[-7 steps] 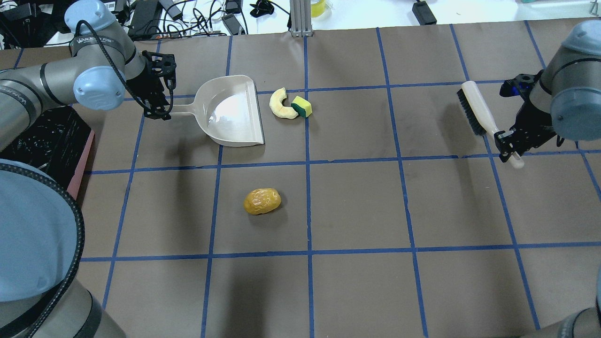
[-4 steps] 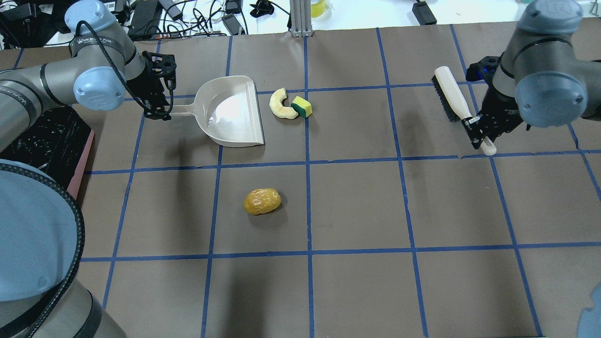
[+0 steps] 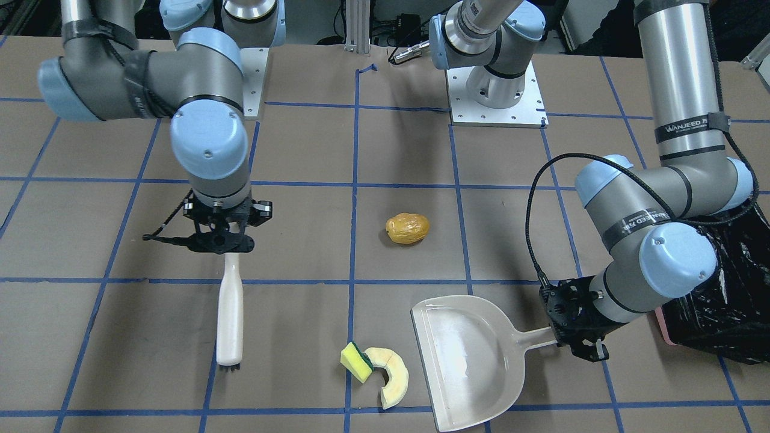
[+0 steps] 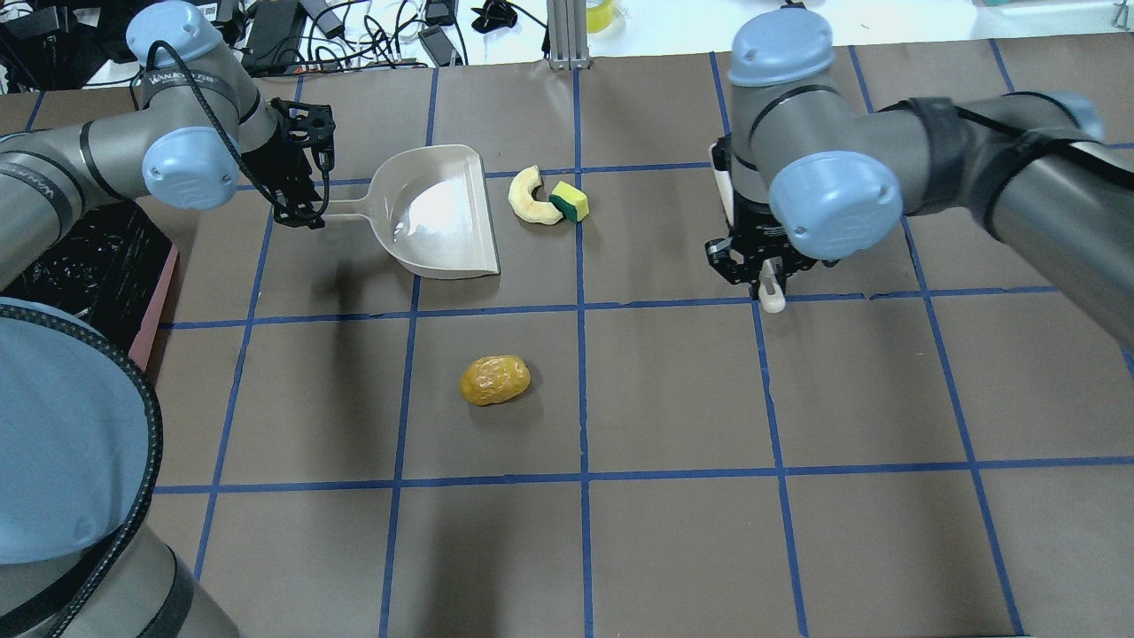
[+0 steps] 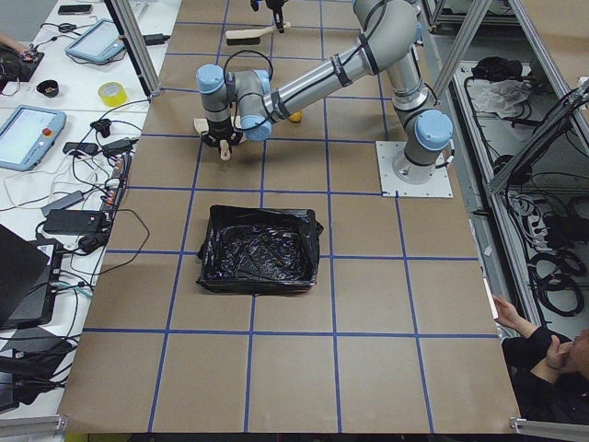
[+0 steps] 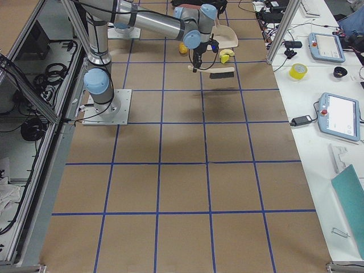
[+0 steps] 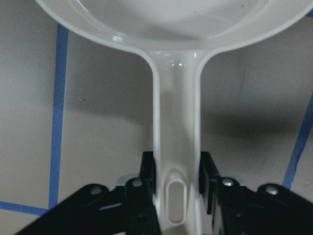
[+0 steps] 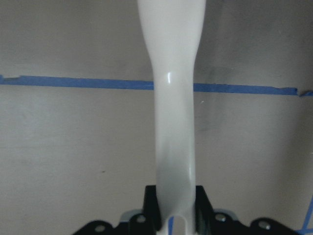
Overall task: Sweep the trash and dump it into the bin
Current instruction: 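Lift the white brush with the right gripper and carry it toward the dustpan, then sweep the banana and sponge into the dustpan with the right-held brush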
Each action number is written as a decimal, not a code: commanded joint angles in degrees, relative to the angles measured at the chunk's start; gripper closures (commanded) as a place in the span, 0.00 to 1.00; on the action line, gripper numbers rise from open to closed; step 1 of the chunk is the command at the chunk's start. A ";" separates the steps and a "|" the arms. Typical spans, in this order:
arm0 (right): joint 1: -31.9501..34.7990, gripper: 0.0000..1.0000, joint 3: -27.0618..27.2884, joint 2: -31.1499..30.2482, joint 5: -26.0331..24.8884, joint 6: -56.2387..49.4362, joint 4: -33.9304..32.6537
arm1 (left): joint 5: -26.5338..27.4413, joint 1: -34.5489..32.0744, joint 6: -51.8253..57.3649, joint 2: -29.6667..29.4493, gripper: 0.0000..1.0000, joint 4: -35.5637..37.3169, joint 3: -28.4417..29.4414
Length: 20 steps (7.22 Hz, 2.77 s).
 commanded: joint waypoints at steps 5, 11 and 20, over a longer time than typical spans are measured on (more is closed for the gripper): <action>11.93 1.00 -9.52 12.82 11.88 18.24 -4.77 | 0.01 -0.03 -0.26 -0.10 0.95 -0.16 0.01; 22.58 1.00 -25.37 20.14 28.05 30.13 -3.99 | 2.74 -0.99 -1.84 -0.10 0.95 -0.42 0.10; 13.44 1.00 -33.08 25.47 6.69 4.30 -0.29 | 2.65 -1.08 -3.77 -0.45 0.95 -0.33 0.10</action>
